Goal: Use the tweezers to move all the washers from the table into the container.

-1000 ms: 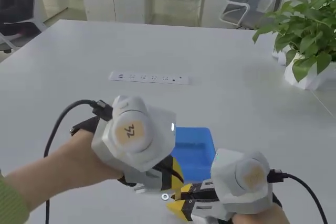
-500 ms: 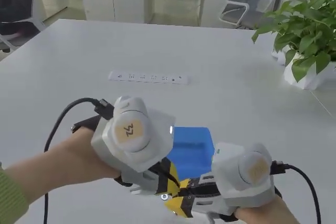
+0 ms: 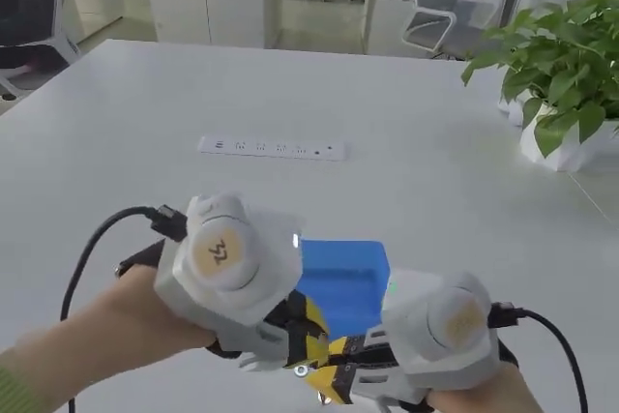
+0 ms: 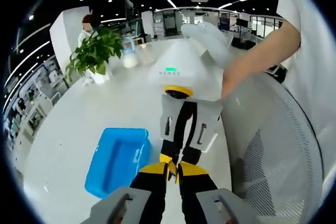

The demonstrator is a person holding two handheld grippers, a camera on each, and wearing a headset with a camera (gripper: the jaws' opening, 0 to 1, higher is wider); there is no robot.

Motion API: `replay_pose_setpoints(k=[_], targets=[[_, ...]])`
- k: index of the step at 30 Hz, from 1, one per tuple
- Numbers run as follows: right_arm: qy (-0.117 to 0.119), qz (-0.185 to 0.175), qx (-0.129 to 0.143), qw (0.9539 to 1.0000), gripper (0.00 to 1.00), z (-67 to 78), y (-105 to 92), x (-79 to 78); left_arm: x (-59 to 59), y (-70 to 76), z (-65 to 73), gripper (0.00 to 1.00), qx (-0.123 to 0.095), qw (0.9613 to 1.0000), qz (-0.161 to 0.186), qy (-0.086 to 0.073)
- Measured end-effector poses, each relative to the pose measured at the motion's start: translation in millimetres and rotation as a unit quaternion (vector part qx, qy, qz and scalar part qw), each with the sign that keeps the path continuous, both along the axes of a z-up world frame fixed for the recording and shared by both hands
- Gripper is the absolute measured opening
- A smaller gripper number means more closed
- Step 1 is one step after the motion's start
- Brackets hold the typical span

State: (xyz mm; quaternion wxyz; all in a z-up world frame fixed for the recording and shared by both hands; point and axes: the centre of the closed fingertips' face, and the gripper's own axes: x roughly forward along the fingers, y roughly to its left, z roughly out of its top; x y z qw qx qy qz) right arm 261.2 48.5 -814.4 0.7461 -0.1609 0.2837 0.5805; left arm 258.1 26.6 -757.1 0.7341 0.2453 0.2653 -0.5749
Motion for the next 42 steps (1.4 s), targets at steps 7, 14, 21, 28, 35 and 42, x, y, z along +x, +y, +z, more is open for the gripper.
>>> replay_pose_setpoints(k=[7,14,21,28,35,42], targets=[[0.006,-0.012,0.007,0.9999,0.03,0.6,-1.6,1.2,-7.8,17.3,-1.2,0.23,-0.058,0.9933,0.099,0.013],[0.005,-0.022,0.007,0.9997,0.02,0.8,-1.7,3.6,-20.1,28.9,2.4,0.43,-0.101,0.9789,0.176,0.018],[0.01,-0.039,0.008,0.9992,0.02,1.5,-2.4,5.1,-26.6,42.0,5.3,0.56,-0.139,0.9582,0.25,0.005],[0.023,-0.064,0.037,0.997,0.02,14.2,-2.9,11.7,-33.8,47.7,5.8,0.67,-0.171,0.9443,0.281,0.0],[0.035,-0.092,0.07,0.9927,0.03,34.2,-9.6,23.3,-29.5,56.8,8.6,0.76,-0.158,0.9396,0.302,-0.031],[0.029,-0.108,0.079,0.9906,0.03,52.2,-17.3,35.6,-30.4,73.2,14.1,0.94,-0.172,0.9235,0.34,-0.042]])
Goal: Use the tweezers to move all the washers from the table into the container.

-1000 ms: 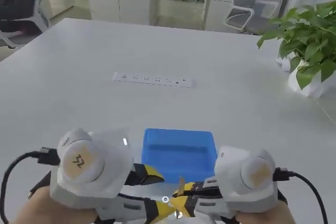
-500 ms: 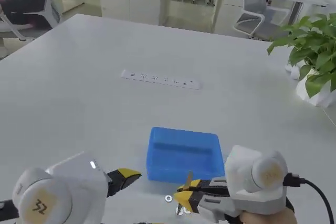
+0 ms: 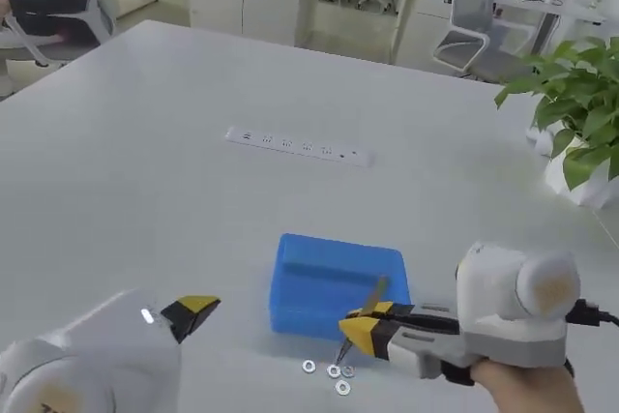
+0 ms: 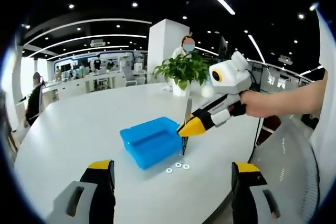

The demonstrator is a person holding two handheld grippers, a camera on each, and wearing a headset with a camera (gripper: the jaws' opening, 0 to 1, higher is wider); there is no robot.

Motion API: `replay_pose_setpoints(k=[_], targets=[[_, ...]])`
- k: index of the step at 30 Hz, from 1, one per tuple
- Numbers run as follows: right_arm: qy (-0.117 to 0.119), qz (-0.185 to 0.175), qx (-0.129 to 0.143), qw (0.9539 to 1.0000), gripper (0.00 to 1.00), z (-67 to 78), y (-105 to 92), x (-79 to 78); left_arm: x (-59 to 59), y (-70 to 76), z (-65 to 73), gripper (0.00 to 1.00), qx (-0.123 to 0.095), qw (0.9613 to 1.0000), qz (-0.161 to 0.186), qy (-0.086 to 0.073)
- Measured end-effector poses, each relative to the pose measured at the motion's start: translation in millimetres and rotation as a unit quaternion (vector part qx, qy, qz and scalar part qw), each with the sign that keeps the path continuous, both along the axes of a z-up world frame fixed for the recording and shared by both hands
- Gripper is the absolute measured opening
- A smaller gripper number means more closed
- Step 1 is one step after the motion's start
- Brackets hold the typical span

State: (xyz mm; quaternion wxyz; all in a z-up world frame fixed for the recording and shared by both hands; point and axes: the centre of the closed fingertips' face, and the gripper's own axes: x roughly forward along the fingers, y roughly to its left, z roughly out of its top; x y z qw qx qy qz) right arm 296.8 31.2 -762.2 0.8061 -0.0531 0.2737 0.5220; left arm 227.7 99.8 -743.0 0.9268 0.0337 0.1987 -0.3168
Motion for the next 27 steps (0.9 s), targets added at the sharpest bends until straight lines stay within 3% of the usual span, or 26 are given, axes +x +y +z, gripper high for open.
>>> replay_pose_setpoints(k=[2,5,9,14,20,27], targets=[[-0.003,-0.003,0.002,1.0,0.03,4.5,-0.9,3.0,-0.3,3.4,0.7,0.97,-0.005,1.0,0.005,0.0],[-0.011,-0.006,0.001,0.9999,0.03,12.5,-1.7,8.9,0.1,9.8,4.1,0.99,-0.038,0.9989,0.029,0.003],[-0.021,-0.008,0.001,0.9997,0.03,21.5,-2.2,18.5,2.7,11.0,14.5,0.99,-0.074,0.996,0.046,-0.021],[-0.03,-0.023,-0.006,0.9993,0.03,22.8,-4.2,34.9,5.3,8.1,18.0,0.99,-0.081,0.9947,0.048,-0.041],[-0.021,-0.06,0.001,0.998,0.03,18.9,-11.6,55.7,7.5,11.3,24.6,0.99,-0.113,0.9911,0.053,-0.047],[-0.012,-0.09,-0.006,0.9959,0.03,5.6,-21.0,80.3,8.4,13.0,25.6,0.99,-0.1,0.9916,0.057,-0.059]])
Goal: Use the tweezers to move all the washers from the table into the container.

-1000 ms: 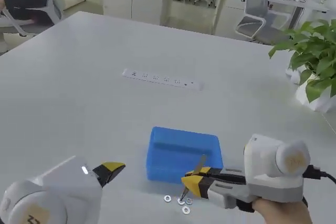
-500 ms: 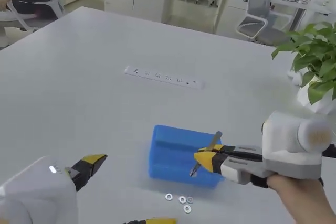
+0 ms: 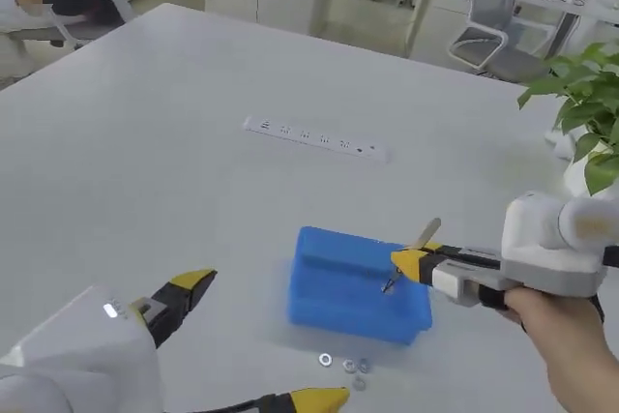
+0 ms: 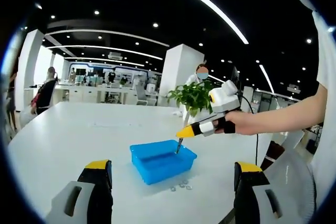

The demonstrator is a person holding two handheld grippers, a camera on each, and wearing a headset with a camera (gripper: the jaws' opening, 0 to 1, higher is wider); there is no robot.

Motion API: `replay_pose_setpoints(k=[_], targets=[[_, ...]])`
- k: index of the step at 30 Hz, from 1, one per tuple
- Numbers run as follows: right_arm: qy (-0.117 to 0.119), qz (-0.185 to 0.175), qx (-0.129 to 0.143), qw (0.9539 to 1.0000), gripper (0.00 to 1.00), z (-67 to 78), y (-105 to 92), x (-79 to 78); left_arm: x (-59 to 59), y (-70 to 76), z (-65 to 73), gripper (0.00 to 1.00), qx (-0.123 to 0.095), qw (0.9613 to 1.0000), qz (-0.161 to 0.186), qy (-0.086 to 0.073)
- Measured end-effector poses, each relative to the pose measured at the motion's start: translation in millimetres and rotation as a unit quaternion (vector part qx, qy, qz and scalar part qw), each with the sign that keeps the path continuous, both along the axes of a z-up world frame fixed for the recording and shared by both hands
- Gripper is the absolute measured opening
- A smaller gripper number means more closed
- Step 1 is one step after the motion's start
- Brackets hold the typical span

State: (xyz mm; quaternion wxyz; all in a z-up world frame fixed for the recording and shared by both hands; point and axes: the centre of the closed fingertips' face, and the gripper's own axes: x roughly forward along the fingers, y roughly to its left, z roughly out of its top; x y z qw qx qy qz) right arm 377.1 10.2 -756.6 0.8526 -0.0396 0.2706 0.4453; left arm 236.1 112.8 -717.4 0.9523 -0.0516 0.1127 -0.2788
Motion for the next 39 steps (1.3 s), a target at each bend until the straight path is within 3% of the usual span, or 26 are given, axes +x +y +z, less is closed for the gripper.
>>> replay_pose_setpoints(k=[6,12,25,34,39], targets=[[0.009,-0.009,-0.008,0.9999,0.03,-12.2,-2.4,10.8,0.2,2.2,-4.7,0.99,0.011,0.9999,0.002,0.007],[0.015,-0.004,-0.022,0.9996,0.03,-26.6,-1.0,13.9,-0.2,0.8,0.3,0.99,0.002,1.0,-0.002,-0.005],[0.03,0.005,-0.034,0.999,0.03,-45.0,-2.5,22.7,1.1,2.2,-5.4,0.99,0.001,0.9999,0.0,0.01],[0.02,0.015,-0.054,0.9982,0.03,-52.5,-4.7,21.9,1.7,3.7,-7.7,0.98,-0.001,0.9998,0.004,0.018],[0.013,0.017,-0.049,0.9986,0.03,-51.6,-5.2,24.7,2.2,4.5,-9.6,0.98,0.004,0.9997,0.007,0.021]])
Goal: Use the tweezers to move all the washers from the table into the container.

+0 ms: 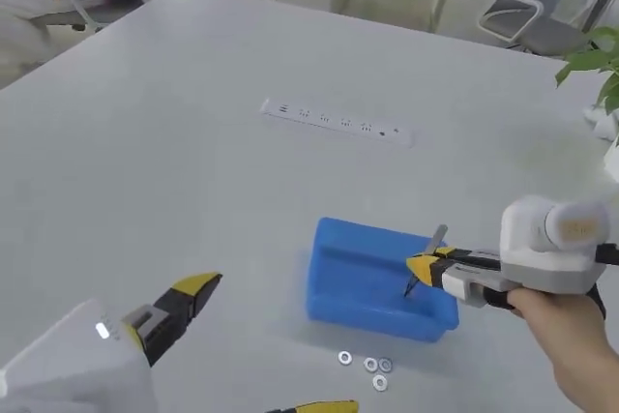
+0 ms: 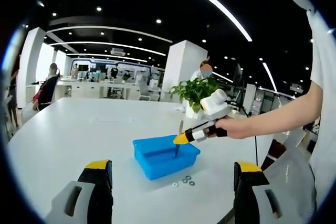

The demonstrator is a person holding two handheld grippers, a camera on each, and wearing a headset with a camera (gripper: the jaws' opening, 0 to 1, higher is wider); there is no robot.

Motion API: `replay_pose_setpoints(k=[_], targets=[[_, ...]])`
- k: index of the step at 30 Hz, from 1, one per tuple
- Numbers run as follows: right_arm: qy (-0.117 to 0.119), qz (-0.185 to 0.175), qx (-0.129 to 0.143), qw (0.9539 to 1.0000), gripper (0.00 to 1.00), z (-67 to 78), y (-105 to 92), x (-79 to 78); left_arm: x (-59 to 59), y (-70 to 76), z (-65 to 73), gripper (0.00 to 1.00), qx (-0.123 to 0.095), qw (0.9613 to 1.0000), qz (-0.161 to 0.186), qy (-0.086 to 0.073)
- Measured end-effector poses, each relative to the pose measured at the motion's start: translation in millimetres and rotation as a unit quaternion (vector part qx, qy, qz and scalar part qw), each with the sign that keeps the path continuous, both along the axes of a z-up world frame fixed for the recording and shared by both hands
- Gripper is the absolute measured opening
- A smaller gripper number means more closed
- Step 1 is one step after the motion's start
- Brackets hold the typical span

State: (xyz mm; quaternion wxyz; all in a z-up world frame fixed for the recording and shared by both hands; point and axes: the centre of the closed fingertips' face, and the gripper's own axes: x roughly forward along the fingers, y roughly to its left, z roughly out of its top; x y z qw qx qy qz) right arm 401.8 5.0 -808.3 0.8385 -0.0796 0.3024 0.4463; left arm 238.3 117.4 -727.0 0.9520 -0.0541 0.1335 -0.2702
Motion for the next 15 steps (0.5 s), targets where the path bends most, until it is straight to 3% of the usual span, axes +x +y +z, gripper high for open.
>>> replay_pose_setpoints(k=[4,15], targets=[[0.001,-0.001,0.006,1.0,0.04,-0.3,0.1,-0.8,0.1,-0.1,2.2,0.98,-0.007,1.0,0.0,-0.004],[0.005,-0.003,0.008,1.0,0.04,2.2,-0.5,-3.9,-1.0,-1.1,0.3,0.98,0.001,1.0,-0.003,-0.001]])
